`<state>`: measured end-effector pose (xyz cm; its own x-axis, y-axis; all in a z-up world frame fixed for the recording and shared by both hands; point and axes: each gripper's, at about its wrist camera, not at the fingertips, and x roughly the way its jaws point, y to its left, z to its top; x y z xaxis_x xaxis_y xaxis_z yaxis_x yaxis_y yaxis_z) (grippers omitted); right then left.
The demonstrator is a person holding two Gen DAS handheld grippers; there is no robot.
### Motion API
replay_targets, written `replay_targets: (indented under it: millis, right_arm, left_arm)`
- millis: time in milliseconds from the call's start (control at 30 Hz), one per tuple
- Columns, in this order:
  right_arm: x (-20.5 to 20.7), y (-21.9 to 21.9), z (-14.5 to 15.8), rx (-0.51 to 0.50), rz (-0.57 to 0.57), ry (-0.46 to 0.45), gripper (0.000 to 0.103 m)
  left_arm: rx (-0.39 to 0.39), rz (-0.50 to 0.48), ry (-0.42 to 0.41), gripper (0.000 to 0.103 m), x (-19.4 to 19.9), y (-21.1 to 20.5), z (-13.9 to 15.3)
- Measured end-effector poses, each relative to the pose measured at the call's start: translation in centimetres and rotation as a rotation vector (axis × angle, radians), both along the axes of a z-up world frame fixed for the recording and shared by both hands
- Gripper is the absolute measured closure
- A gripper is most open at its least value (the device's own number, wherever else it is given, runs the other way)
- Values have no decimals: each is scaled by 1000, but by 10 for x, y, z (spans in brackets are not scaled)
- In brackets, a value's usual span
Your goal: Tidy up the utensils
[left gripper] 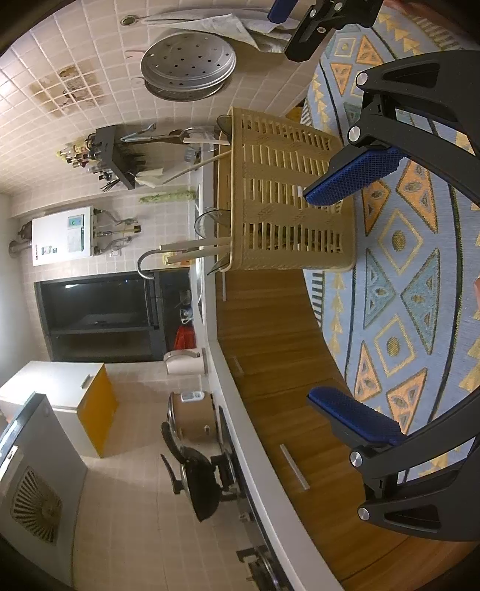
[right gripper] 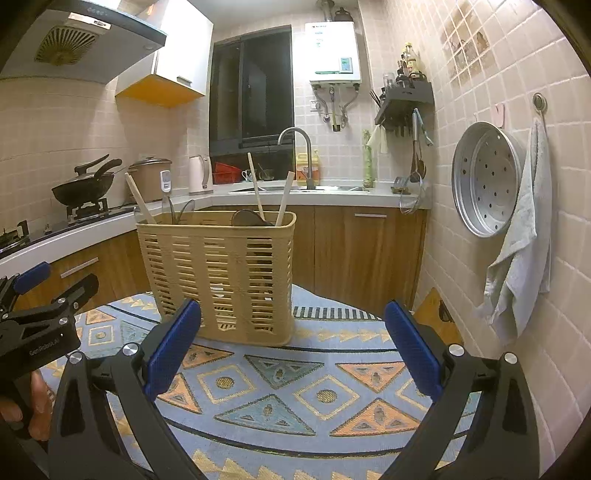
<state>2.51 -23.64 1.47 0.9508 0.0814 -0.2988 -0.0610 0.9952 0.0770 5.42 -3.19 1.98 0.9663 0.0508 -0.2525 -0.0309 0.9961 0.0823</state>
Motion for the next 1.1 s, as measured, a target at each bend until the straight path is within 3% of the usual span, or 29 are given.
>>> replay_targets:
  millis: [1100]
  right_arm:
    - [2, 8, -5, -36, 10, 25, 8]
  left_arm:
    - [-12, 14, 33, 8, 6, 1, -2]
